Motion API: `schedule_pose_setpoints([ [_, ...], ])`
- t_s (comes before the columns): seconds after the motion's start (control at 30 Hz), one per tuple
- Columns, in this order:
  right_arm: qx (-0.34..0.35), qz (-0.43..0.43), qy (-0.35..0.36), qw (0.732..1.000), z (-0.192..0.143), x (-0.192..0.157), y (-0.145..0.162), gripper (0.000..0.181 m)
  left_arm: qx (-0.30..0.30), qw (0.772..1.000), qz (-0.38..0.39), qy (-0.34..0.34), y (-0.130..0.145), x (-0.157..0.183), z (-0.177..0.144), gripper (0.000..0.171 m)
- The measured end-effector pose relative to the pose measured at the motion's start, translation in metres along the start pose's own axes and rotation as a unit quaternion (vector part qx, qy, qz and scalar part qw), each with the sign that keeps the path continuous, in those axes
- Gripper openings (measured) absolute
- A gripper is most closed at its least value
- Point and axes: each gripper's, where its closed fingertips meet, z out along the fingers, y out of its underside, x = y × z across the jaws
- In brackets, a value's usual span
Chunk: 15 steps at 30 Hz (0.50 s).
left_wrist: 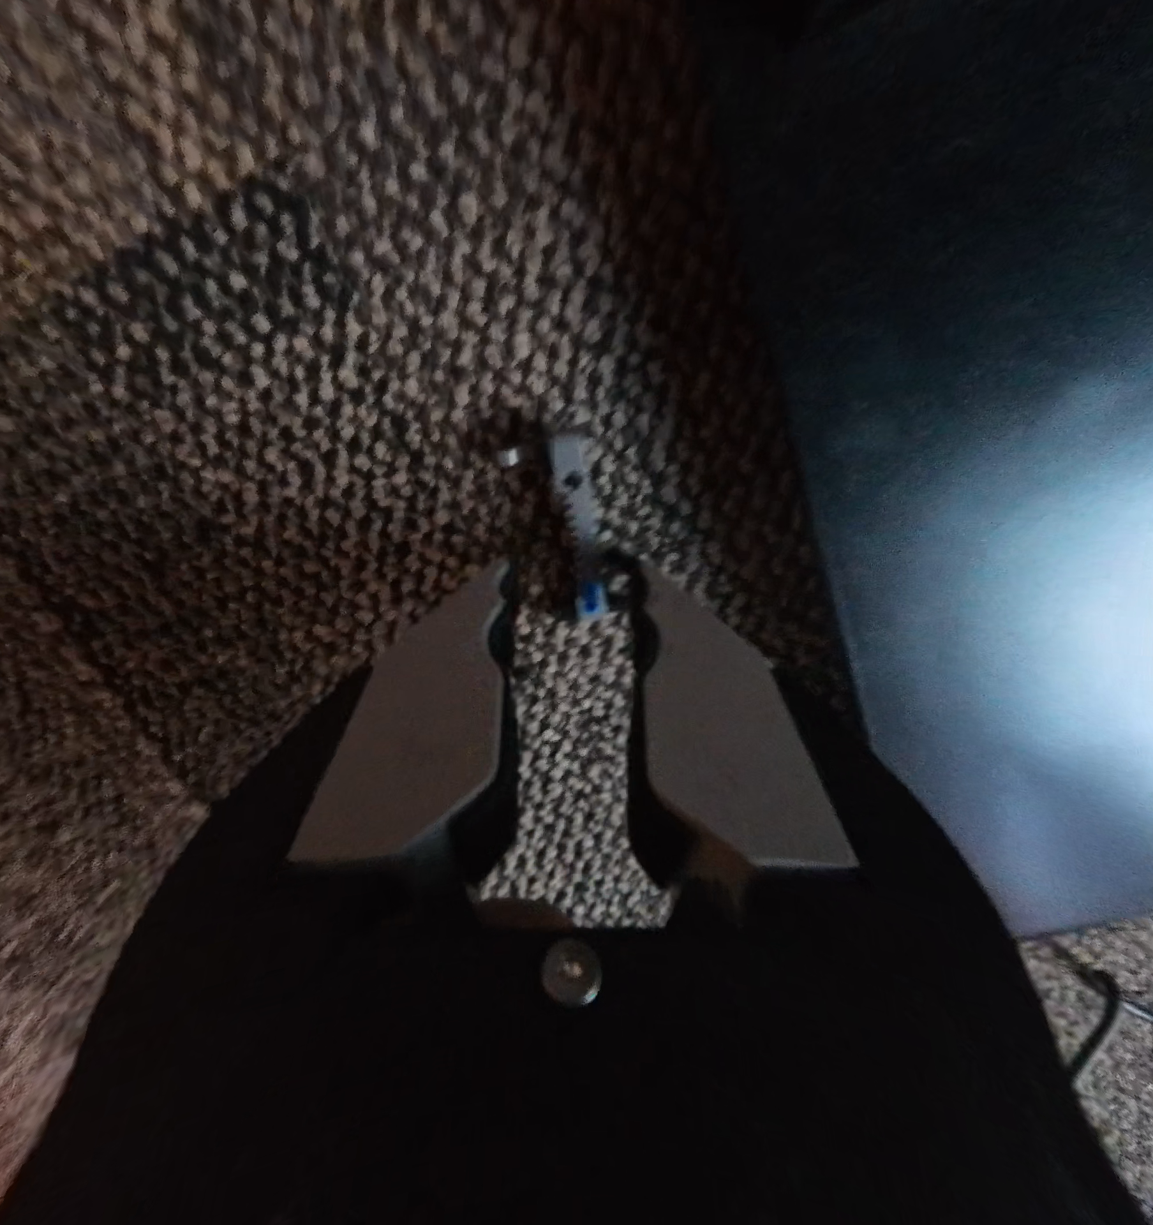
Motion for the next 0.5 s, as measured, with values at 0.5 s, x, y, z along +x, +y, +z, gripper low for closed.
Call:
schedule_pose_setpoints([
  [0.5, -0.070, 0.002, 0.038, 0.997, -0.031, -0.007, 0.061, 0.041, -0.080, 0.983, 0.105, 0.124, 0.145, 0.049, -0.157, 0.004],
])
